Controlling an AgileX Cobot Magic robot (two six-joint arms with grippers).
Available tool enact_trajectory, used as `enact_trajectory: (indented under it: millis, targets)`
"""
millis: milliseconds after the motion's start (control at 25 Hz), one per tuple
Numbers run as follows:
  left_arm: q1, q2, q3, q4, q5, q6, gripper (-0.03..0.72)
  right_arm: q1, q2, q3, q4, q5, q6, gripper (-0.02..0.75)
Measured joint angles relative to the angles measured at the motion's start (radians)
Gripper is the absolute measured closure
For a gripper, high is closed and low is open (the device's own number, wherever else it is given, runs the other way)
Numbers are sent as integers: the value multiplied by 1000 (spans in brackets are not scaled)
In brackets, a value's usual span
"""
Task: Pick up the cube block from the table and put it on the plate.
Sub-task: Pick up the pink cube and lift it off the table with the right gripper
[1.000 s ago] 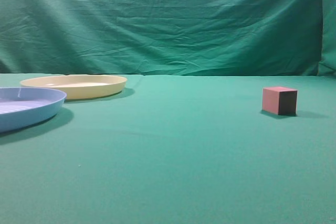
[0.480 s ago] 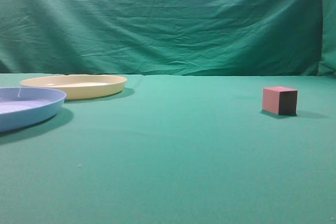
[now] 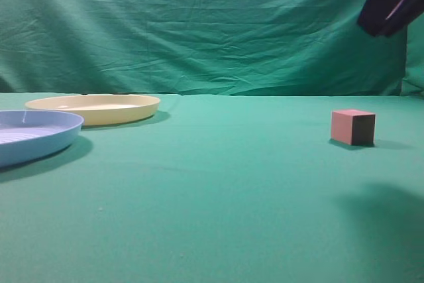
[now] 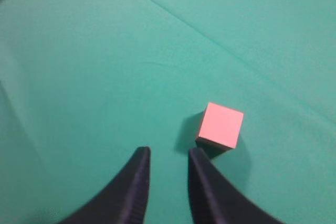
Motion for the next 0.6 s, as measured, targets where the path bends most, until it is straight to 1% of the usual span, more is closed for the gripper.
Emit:
enact_trajectory:
  millis: [40, 80, 160, 240, 280, 320, 360, 480, 600]
  targets:
    - [0, 0, 0, 0, 0, 0, 688, 0, 30, -19, 0, 0, 0, 511]
    - [0, 0, 0, 0, 0, 0, 688, 0, 65, -37, 0, -2, 0, 419]
    - [0, 0, 0, 0, 0, 0, 688, 0, 136, -68, 0, -6, 0, 264]
    - [0, 0, 0, 0, 0, 0, 688, 0, 194, -93, 0, -17, -2, 136]
    - [0, 0, 0, 0, 0, 0, 688, 0, 233, -104, 0, -26, -2, 99]
    - [0, 0, 0, 0, 0, 0, 688, 0, 258, -112, 0, -36, -2, 79]
    - [0, 0, 0, 0, 0, 0, 688, 0, 286, -120, 0, -53, -2, 93]
    - [0, 0, 0, 0, 0, 0, 688, 0, 333, -131, 1, -95, -2, 93]
    - [0, 0, 0, 0, 0, 0, 688, 0, 390, -134, 5, -187, -2, 93]
